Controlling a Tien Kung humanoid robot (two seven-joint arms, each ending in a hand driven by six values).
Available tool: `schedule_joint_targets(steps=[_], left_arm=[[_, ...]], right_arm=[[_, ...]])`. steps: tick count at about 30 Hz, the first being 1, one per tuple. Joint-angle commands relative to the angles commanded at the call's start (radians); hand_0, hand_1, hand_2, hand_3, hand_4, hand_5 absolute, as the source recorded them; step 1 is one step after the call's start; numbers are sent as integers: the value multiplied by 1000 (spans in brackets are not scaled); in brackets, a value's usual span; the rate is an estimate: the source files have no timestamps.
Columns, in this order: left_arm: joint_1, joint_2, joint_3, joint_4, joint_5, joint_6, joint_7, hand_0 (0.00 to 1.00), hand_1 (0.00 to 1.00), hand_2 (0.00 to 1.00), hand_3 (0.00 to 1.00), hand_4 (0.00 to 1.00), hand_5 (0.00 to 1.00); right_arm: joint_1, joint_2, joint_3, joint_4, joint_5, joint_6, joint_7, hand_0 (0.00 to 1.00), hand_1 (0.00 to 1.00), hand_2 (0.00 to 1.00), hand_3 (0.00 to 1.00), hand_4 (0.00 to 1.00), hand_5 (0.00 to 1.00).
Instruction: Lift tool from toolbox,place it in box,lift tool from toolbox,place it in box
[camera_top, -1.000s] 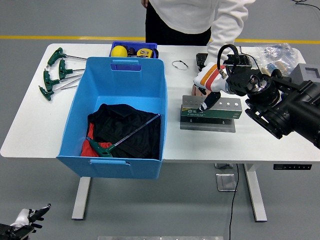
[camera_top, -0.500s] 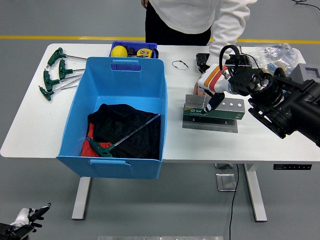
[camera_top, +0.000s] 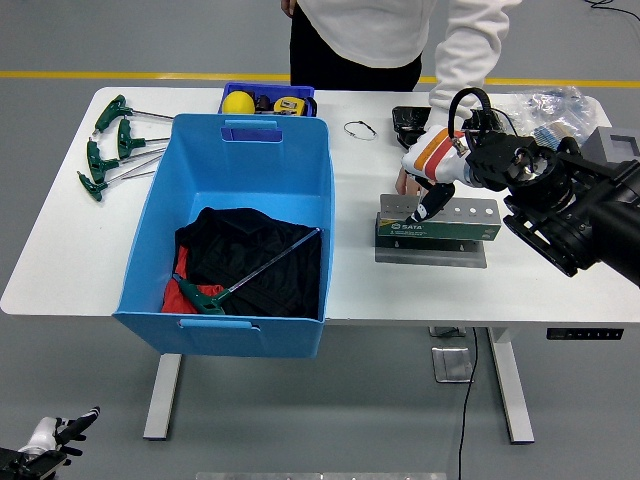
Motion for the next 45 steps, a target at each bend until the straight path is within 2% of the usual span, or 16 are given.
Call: schedule_joint_targets(steps=[1,2,7,8,17,21,24,29,31,35,40,43,45], left_arm=[[0,0,-1,0,1,0,0,534,482,650,696,744,711],[1,0,-2,0,2,0,0,531,481,650,697,744,711],[6,1,-8,0,5,1,1,531,481,650,697,744,711],[8,1,-9,0,6,1,1,529,479,648,697,744,711],[25,3,-26,0,17,2,4,528,479,649,697,744,710],[35,6,-40,0,28,2,5,526,478,647,697,744,710],[43,10,-59,0,45,1,7,526,478,647,697,744,710],[55,12,-78,0,66,-1,12,521,475,647,697,744,707],[58,13,-87,0,76,-3,14,521,475,647,697,744,707],[63,13,-93,0,81,-4,16,522,474,648,697,745,708],[65,11,-95,0,85,-7,18,535,480,653,697,744,707],[66,9,-95,0,88,-10,19,535,480,653,697,744,707],[66,10,-92,0,87,-11,19,543,482,655,697,745,708]], right_arm=[[1,0,-1,0,10,-7,4,175,137,178,167,998,839],[1,-1,-4,-1,24,-17,8,101,49,102,95,998,803],[2,-10,-11,-1,76,-70,34,101,49,102,95,998,803],[3,-12,-12,0,85,-79,43,5,2,20,32,998,730],[26,-41,-54,26,161,-177,46,2,2,2,2,998,728],[47,-73,-90,78,208,-198,13,2,2,2,2,997,710],[66,-106,-80,132,215,-188,-9,2,2,2,2,997,710],[88,-150,-22,224,206,-143,-43,2,2,2,2,970,702],[99,-171,11,277,197,-122,-60,2,2,2,2,970,702],[119,-197,72,374,172,-110,-79,2,2,2,2,946,682],[105,-199,189,492,158,-127,-106,2,2,2,2,929,671],[84,-182,274,571,206,-168,-126,2,2,2,2,929,671],[77,-170,296,606,239,-190,-139,2,2,2,2,928,660]])
